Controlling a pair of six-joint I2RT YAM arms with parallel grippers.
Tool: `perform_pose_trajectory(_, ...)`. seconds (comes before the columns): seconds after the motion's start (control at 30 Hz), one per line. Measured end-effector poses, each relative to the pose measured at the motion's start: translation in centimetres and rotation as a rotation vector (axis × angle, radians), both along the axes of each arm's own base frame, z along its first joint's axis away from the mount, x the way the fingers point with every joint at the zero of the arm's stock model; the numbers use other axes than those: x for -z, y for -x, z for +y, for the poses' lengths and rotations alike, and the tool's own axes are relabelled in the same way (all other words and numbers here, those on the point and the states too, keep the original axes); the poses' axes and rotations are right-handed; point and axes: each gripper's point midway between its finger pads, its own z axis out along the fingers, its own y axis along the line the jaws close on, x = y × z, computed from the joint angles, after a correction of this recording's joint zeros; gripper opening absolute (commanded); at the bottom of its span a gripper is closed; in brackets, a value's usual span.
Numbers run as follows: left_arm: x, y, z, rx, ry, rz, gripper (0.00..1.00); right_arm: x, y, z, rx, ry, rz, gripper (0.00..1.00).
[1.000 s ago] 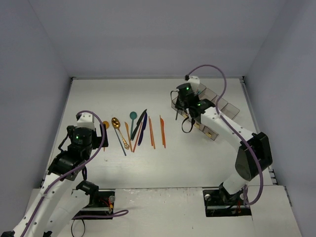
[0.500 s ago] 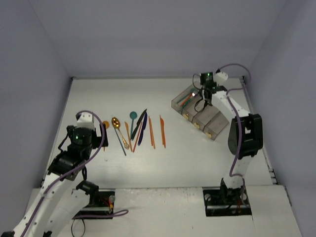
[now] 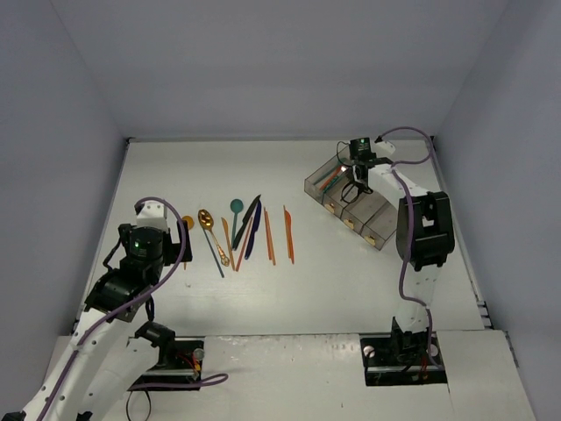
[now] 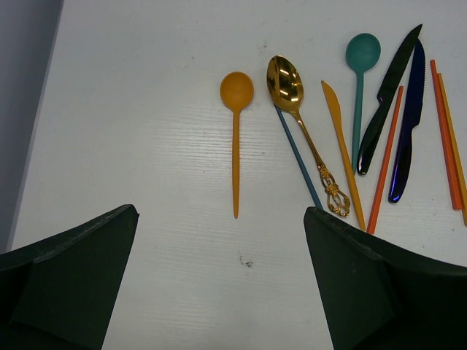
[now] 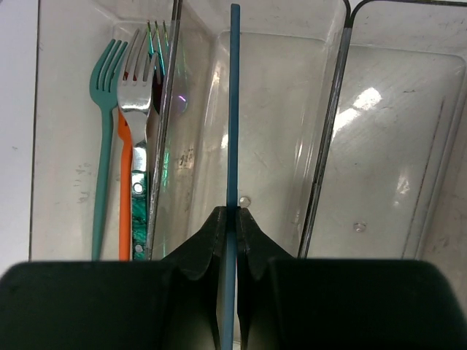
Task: Sort the eating utensils into containers
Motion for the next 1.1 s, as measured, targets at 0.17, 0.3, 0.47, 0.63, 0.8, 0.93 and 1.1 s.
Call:
perform_pose_trajectory(0.17, 0.0, 0.0, 0.0, 0.000, 0.000, 0.001, 0.97, -0.3, 0.6, 0.4, -0.005, -0.021, -0.003, 0.33)
perform_pose_trajectory(0.3, 0.0, 0.0, 0.0, 0.000, -0.001, 0.002, 0.98, -1.2, 1.0, 0.9, -0.026, -0.022, -0.013, 0.40)
perform_pose_trajectory(0.47, 0.0, 0.0, 0.0, 0.000, -0.001, 0.001, 0.97, -4.1, 1.5, 3.2, -0.129, 0.027, -0.055, 0.41)
perform_pose_trajectory(0.63, 0.0, 0.0, 0.0, 0.000, -0.001, 0.001, 0.97, -8.9, 3.5, 8.5, -0.336, 0.104, -0.135, 0.42)
perform_pose_trajectory(0.8, 0.0, 0.0, 0.0, 0.000, -0.001, 0.001, 0.97, -10.8, 7.8, 15.3, -0.581, 0.126, -0.174, 0.42)
perform_pose_trajectory(0.93, 0.0, 0.0, 0.0, 0.000, -0.001, 0.001, 0.97, -8.1, 11.5, 18.5, -0.711, 0.123, -0.111, 0.41)
perform_pose_trajectory(1.1, 0.1, 0.0, 0.0, 0.001, -0.001, 0.002, 0.97, -4.0, 15.6, 20.9, -0.811, 0.130, -0.008, 0.33)
